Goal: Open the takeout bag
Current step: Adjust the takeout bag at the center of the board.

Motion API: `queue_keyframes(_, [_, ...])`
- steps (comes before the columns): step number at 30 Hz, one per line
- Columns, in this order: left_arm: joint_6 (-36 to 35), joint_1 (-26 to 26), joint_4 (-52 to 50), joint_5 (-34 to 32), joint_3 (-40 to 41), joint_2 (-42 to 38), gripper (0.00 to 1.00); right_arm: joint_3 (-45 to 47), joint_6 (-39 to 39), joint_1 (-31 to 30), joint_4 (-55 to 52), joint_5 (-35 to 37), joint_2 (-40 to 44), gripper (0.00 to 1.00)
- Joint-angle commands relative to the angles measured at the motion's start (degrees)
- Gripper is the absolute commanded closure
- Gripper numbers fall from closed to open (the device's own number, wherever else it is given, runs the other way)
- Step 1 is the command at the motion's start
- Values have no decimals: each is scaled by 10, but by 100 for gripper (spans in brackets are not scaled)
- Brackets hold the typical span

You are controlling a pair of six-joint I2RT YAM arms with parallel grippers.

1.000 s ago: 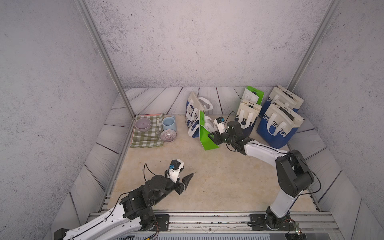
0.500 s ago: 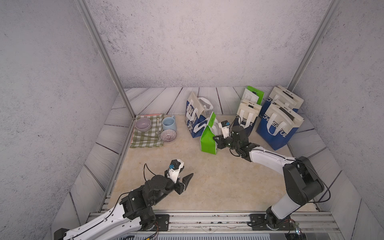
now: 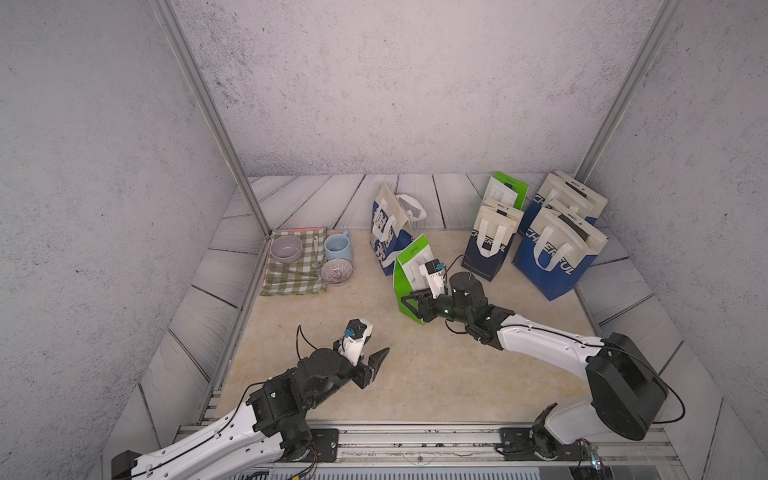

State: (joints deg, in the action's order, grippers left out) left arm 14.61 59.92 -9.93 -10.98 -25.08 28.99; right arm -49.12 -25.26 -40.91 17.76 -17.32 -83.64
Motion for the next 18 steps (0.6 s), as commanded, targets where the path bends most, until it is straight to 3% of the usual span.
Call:
queue_keyframes(1, [-2,2,29,-2,9,1,38,10,40,3,-24,22,42,52])
queue_keyframes(5, [-7,1,48,0,13,14,38,16,132,6,-92,53,99,45])
queue_keyframes(10, [-2,1,64,10,11,35,38,26,213,41,-130,77,153,46])
queue_keyframes(18, [-5,1,64,19,11,32,38,28,176,175,-107,6,155,48])
